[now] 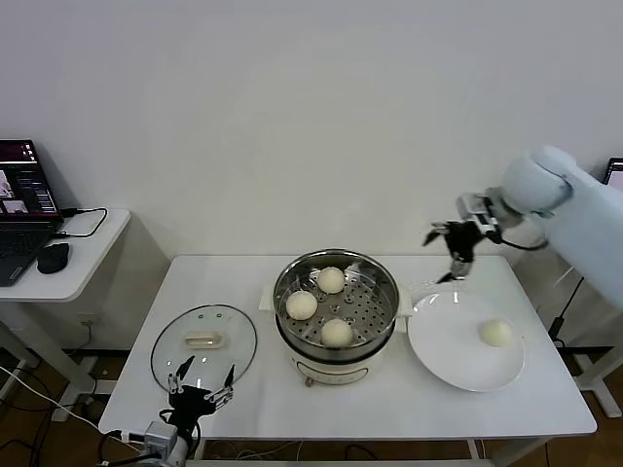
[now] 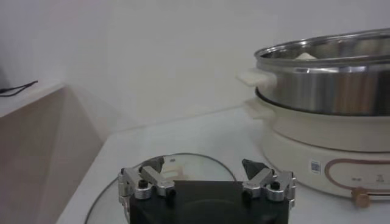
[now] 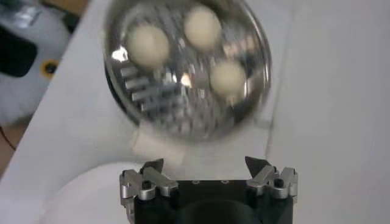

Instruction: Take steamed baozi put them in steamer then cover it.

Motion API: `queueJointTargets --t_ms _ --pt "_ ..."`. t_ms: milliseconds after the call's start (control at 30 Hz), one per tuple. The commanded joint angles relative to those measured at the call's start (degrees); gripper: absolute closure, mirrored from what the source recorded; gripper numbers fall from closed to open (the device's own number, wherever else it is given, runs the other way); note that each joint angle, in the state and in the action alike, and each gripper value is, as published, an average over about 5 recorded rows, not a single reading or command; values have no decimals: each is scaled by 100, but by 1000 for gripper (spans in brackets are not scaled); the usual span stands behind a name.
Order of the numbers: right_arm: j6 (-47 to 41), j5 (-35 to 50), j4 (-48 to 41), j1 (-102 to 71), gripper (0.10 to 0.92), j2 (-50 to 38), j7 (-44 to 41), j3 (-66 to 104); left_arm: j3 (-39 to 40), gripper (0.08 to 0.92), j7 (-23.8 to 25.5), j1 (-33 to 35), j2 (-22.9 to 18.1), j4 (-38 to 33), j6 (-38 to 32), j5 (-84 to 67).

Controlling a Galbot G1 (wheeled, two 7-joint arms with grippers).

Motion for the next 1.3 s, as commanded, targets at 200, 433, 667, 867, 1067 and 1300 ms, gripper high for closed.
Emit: queueJointTargets --t_ms 200,433,667,867,1067,1300 --pt "-101 -1258 -773 -1514 203 -271 104 781 60 177 -15 28 12 -27 8 19" --pt "1127 -1558 -1926 -1686 203 477 251 1098 30 177 -22 74 2 -3 3 45" --pt "1111 -1962 -2009 -1834 203 491 272 1163 -19 177 -17 89 1 0 5 44" --pt "1114 -2276 -2159 -1984 203 528 389 1341 -28 177 -6 81 6 4 14 44" --pt "1173 -2508 -2344 -2014 203 621 454 1385 -37 177 -13 77 0 33 10 46" --pt "1323 -2757 -2566 -2012 203 816 538 1447 -17 177 -23 62 -35 63 5 78"
